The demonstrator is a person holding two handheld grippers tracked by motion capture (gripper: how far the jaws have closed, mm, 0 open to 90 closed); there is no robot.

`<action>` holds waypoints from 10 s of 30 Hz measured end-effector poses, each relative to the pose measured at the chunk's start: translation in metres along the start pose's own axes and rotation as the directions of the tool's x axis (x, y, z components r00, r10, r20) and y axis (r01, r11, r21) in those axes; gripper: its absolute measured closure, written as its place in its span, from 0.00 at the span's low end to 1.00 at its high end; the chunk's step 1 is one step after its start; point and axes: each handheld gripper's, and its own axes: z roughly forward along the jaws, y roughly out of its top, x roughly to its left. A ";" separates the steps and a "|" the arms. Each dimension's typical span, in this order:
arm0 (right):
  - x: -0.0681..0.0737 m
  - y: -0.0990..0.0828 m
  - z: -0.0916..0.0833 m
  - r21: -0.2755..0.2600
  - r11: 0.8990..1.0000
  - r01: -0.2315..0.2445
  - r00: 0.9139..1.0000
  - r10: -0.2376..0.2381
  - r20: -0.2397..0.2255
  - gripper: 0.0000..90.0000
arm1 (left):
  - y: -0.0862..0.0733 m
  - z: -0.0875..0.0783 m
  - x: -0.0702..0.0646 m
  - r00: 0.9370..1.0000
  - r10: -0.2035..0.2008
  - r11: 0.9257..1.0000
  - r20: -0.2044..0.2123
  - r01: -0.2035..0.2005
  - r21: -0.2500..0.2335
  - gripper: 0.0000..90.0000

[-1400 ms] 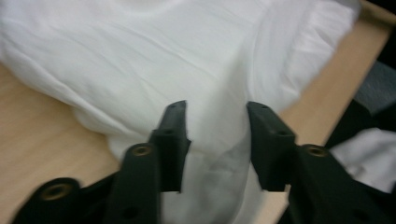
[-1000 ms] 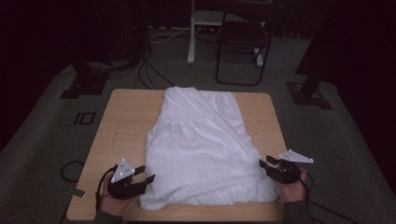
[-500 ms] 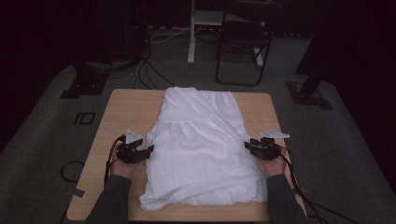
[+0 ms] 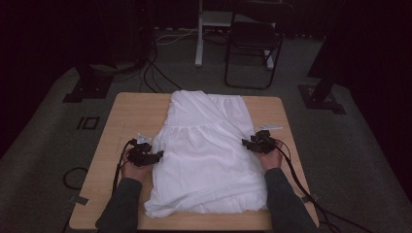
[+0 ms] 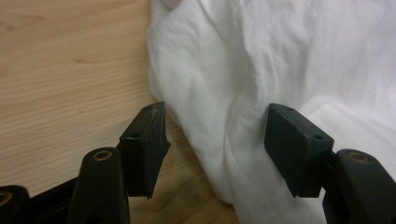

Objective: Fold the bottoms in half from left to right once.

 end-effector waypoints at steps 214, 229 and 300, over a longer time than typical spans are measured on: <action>0.007 -0.023 0.003 0.039 0.999 0.032 0.992 -0.036 0.123 0.98 | -0.016 -0.026 -0.049 0.982 0.096 0.992 0.164 -0.081 -0.099 0.48; 0.007 -0.027 0.002 0.015 1.000 0.018 0.993 -0.020 0.119 0.98 | 0.036 0.049 -0.065 0.987 0.149 0.988 0.059 -0.150 0.018 0.87; 0.026 -0.025 0.003 0.038 0.999 0.023 0.998 -0.025 0.066 0.98 | -0.028 -0.019 -0.075 0.973 0.159 0.987 0.169 -0.153 -0.045 0.66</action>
